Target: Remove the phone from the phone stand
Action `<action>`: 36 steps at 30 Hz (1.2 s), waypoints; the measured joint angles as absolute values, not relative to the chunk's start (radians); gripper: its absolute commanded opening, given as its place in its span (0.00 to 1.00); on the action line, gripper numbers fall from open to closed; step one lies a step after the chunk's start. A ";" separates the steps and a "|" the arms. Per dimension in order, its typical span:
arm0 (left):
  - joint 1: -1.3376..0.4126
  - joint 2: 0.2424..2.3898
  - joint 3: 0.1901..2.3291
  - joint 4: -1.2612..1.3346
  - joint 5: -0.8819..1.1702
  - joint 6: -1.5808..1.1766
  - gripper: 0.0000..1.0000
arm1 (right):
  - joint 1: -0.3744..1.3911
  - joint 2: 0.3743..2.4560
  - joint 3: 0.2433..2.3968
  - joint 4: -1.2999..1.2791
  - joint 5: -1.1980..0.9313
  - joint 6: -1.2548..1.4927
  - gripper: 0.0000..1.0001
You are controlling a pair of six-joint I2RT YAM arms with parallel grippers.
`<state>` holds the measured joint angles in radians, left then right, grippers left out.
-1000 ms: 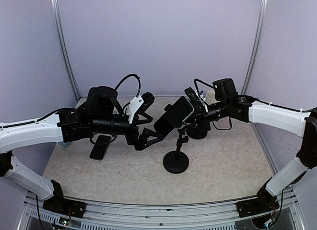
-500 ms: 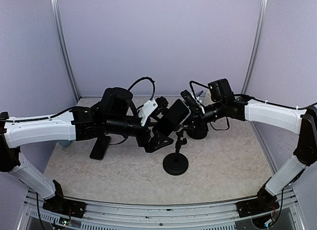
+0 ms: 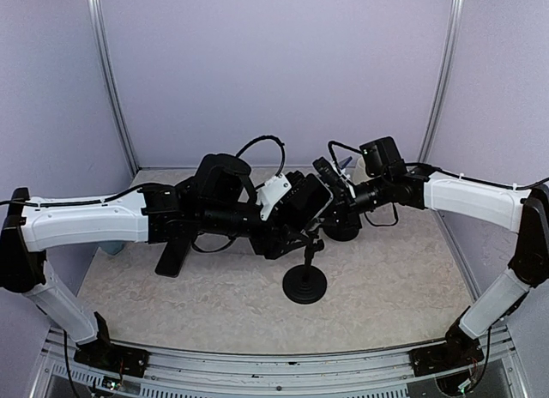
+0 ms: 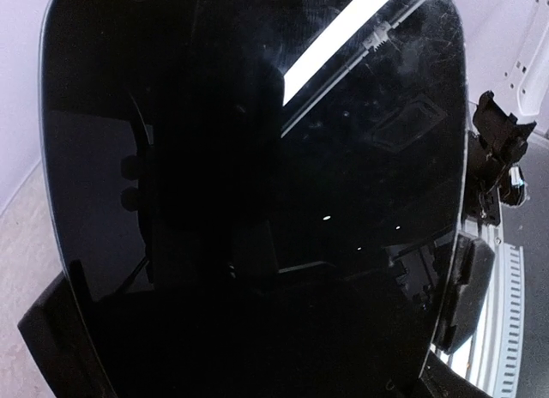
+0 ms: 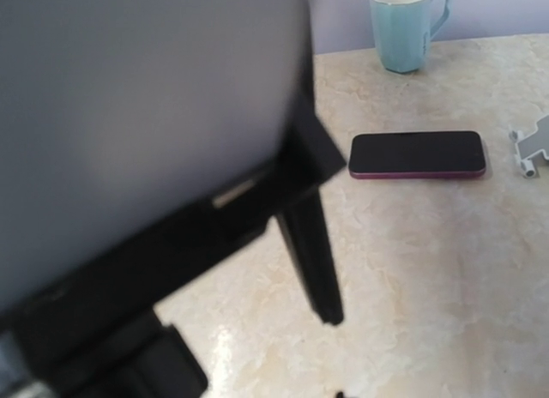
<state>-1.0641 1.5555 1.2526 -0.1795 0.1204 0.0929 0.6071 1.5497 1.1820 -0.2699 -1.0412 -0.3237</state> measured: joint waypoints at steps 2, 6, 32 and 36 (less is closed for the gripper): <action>-1.069 1.555 1.252 -0.173 0.103 0.083 0.52 | 0.607 1.550 1.183 -0.266 -1.039 -0.322 0.16; -1.076 1.549 1.227 -0.132 0.070 0.061 0.46 | 0.606 1.550 1.183 -0.248 -1.025 -0.300 0.45; -1.131 1.607 1.229 -0.017 -0.159 -0.090 0.40 | 0.594 1.048 0.780 0.032 -0.718 0.395 0.83; -1.145 1.612 1.234 -0.021 -0.184 -0.100 0.40 | 0.630 1.029 0.775 0.041 -0.667 0.490 0.81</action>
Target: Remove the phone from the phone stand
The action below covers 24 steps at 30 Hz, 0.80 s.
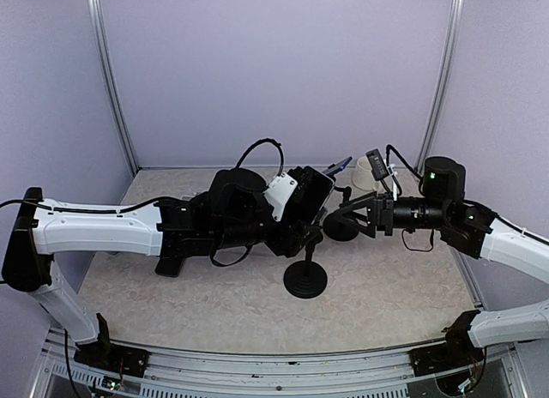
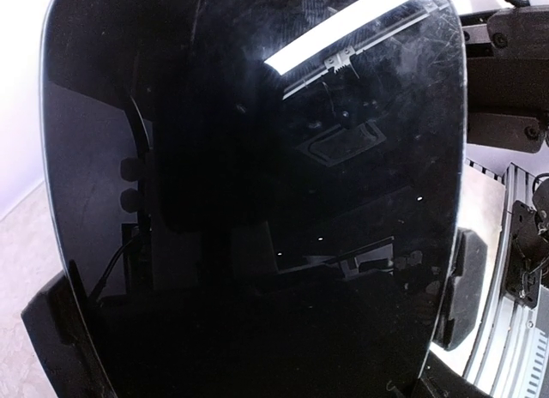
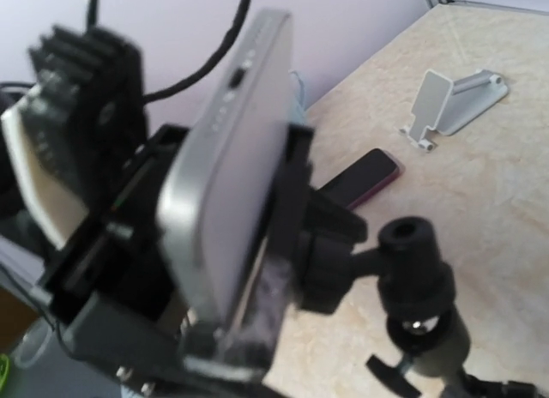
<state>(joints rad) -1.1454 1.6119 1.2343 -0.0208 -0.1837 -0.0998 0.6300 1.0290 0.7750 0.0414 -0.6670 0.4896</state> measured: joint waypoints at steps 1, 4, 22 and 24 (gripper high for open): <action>-1.148 1.612 1.235 -0.022 -0.190 -0.101 0.40 | 0.636 1.029 0.775 0.043 -0.657 0.501 0.80; -1.160 1.615 1.237 -0.023 -0.209 -0.101 0.40 | 0.648 1.035 0.775 0.046 -0.624 0.539 0.78; -1.179 1.624 1.252 -0.039 -0.245 -0.104 0.38 | 0.748 1.116 0.779 0.129 -0.559 0.630 0.45; -1.179 1.624 1.252 -0.040 -0.248 -0.104 0.38 | 0.750 1.121 0.779 0.138 -0.562 0.638 0.38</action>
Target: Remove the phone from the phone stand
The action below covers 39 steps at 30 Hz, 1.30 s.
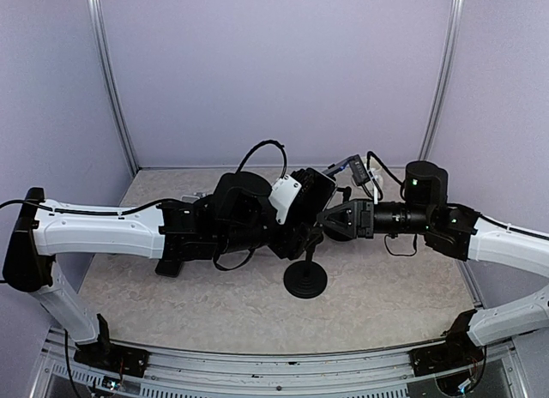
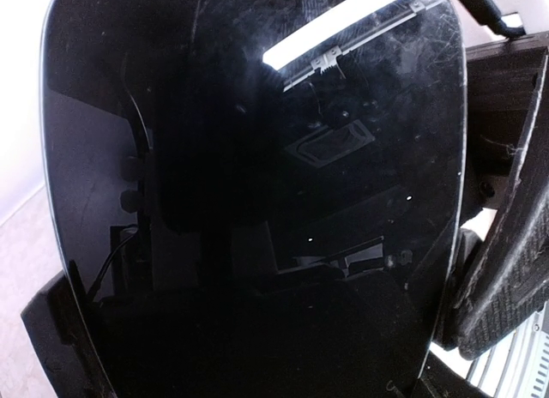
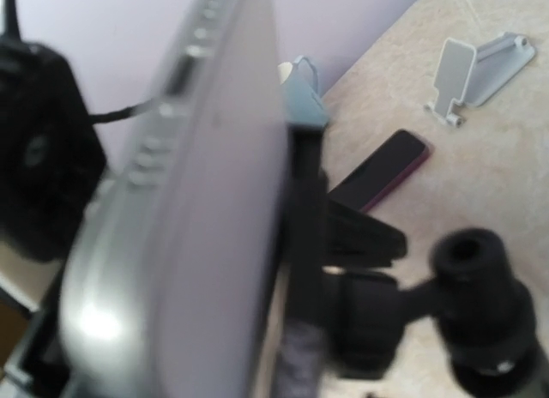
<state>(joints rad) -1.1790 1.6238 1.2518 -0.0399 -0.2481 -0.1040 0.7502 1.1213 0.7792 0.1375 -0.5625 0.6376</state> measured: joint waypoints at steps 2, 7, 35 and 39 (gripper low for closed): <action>-1.179 1.624 1.252 -0.040 -0.251 -0.104 0.37 | 0.751 1.122 0.782 0.145 -0.563 0.642 0.27; -1.180 1.625 1.258 -0.051 -0.265 -0.105 0.35 | 0.754 1.121 0.786 0.145 -0.559 0.657 0.10; -1.082 1.568 1.186 0.012 0.064 -0.206 0.23 | 0.765 1.067 0.745 0.140 -0.517 0.570 0.00; -1.068 1.567 1.182 0.024 0.127 -0.214 0.23 | 0.764 1.058 0.745 0.125 -0.511 0.565 0.00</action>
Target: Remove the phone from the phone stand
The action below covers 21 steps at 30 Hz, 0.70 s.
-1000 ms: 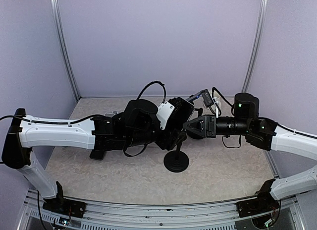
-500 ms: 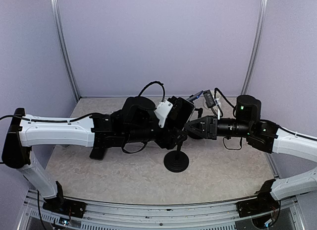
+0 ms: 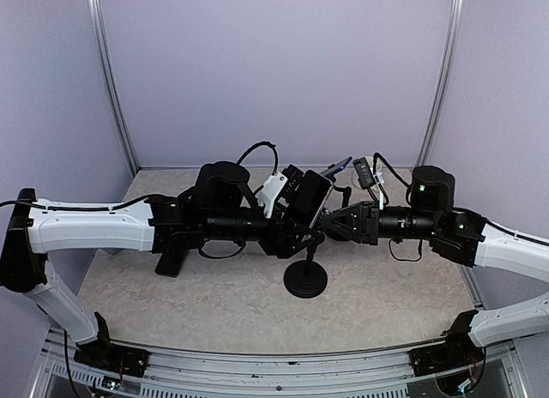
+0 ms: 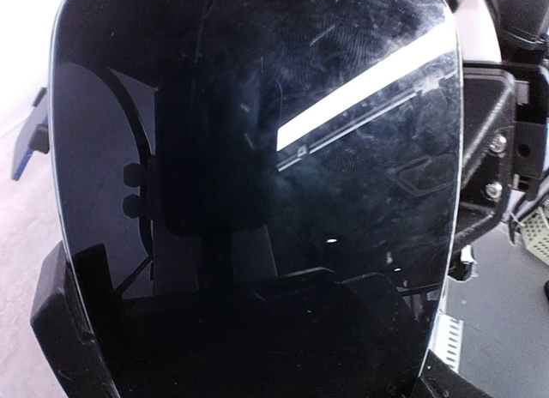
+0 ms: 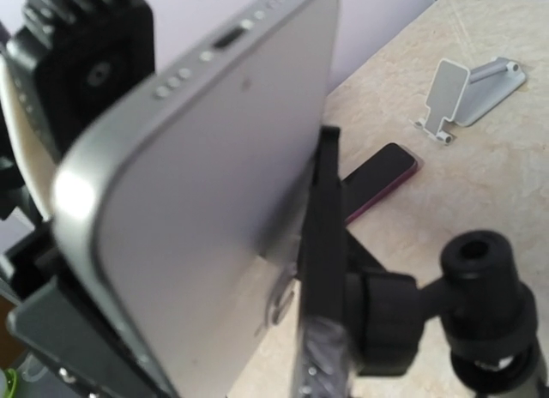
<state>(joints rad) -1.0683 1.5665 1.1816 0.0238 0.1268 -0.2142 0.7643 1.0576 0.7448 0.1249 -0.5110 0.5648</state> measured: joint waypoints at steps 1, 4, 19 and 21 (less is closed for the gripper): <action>-1.066 1.565 1.176 0.033 0.147 -0.215 0.23 | 0.764 1.054 0.745 0.120 -0.511 0.564 0.00; -1.062 1.564 1.169 0.053 0.188 -0.217 0.24 | 0.764 1.049 0.745 0.110 -0.507 0.562 0.00; -1.196 1.595 1.262 0.071 0.229 -0.219 0.24 | 0.763 1.048 0.745 0.110 -0.442 0.571 0.00; -1.204 1.594 1.265 0.083 0.229 -0.222 0.24 | 0.763 1.048 0.745 0.110 -0.437 0.571 0.00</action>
<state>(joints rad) -1.2037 1.5936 1.2652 0.0830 0.2291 -0.2218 0.7628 1.0477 0.7452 0.1101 -0.4366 0.5709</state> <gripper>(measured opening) 0.733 0.247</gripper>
